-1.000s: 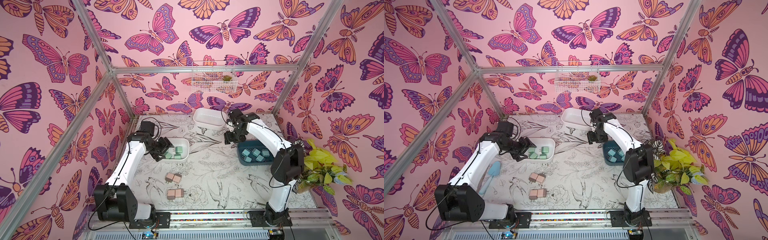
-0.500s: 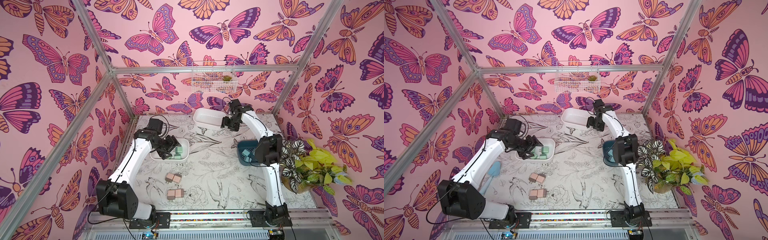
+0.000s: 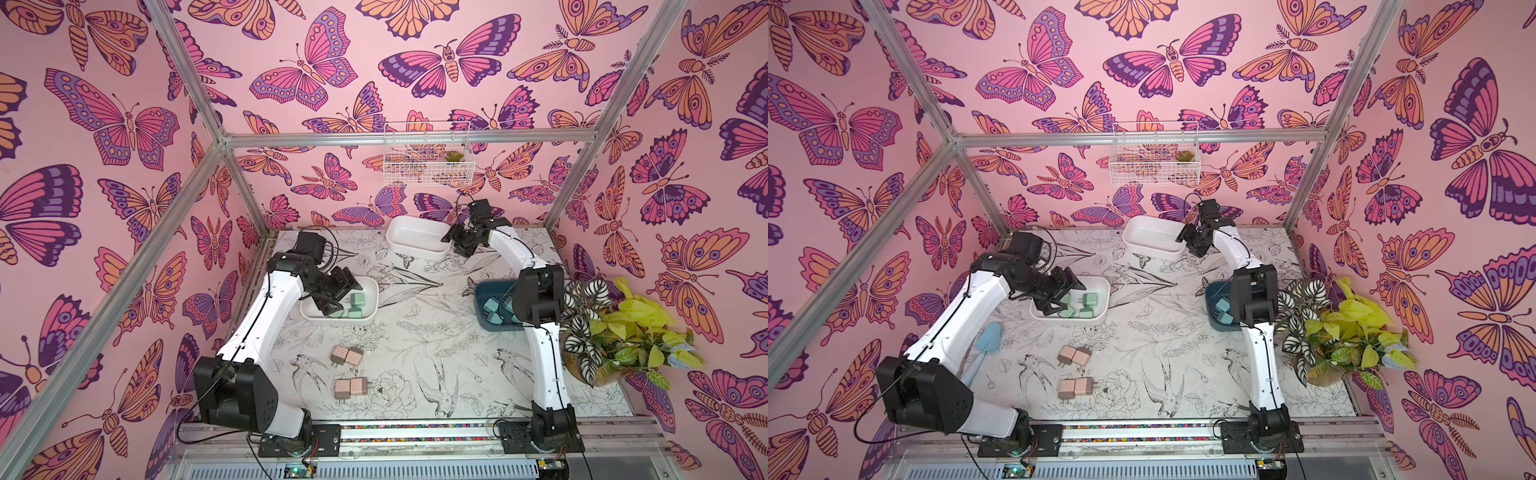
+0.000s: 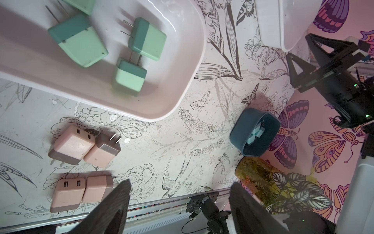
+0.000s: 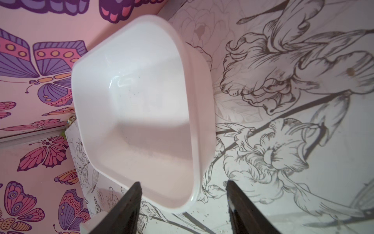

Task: Place the plugs by color into the storage box
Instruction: Move the storage box to the center of the board.

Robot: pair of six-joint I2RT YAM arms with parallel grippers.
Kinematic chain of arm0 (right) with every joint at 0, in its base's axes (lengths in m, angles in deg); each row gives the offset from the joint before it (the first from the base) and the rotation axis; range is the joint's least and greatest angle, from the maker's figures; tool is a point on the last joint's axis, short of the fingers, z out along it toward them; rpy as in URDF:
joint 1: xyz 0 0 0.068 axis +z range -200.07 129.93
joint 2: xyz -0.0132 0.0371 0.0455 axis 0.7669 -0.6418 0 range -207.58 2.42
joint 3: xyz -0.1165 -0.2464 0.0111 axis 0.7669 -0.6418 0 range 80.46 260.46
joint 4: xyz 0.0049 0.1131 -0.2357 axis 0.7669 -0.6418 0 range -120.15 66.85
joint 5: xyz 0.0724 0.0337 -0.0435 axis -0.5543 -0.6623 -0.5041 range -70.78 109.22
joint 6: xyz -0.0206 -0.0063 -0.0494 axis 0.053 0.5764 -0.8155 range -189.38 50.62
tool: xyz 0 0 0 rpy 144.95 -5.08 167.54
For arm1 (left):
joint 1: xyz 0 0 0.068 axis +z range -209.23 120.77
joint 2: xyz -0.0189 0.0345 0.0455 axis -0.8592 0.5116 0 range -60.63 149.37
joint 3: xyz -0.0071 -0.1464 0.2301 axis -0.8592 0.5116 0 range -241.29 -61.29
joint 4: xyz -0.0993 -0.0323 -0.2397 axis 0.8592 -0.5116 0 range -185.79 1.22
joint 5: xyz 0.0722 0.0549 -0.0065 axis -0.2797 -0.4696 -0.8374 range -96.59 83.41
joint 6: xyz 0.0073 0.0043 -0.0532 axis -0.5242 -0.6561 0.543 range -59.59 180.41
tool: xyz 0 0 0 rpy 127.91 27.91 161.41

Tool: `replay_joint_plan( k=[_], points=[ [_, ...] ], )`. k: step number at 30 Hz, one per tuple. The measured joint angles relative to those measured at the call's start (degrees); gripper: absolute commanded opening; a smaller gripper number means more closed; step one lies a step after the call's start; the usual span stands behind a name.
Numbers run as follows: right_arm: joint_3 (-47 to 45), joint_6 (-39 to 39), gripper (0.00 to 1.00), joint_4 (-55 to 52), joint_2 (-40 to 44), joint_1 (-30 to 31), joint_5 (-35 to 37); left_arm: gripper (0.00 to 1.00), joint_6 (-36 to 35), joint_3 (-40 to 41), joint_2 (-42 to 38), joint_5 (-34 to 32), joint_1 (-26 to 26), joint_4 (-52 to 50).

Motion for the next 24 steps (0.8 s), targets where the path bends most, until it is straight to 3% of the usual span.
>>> replay_joint_plan(
  k=[8,15,24],
  points=[
    [0.00,3.15,0.48,1.46,-4.39,0.07,0.48,0.79,-1.38,-1.03,0.44,0.02,0.00,-2.25],
    [-1.27,1.33,0.36,0.98,-3.78,1.51,1.09,0.79,-2.23,-1.40,1.90,0.15,0.00,-2.45],
    [-17.64,-2.40,0.31,-0.04,5.81,3.13,2.12,0.79,-2.73,-1.79,3.32,1.14,0.00,-2.51]
  ],
)
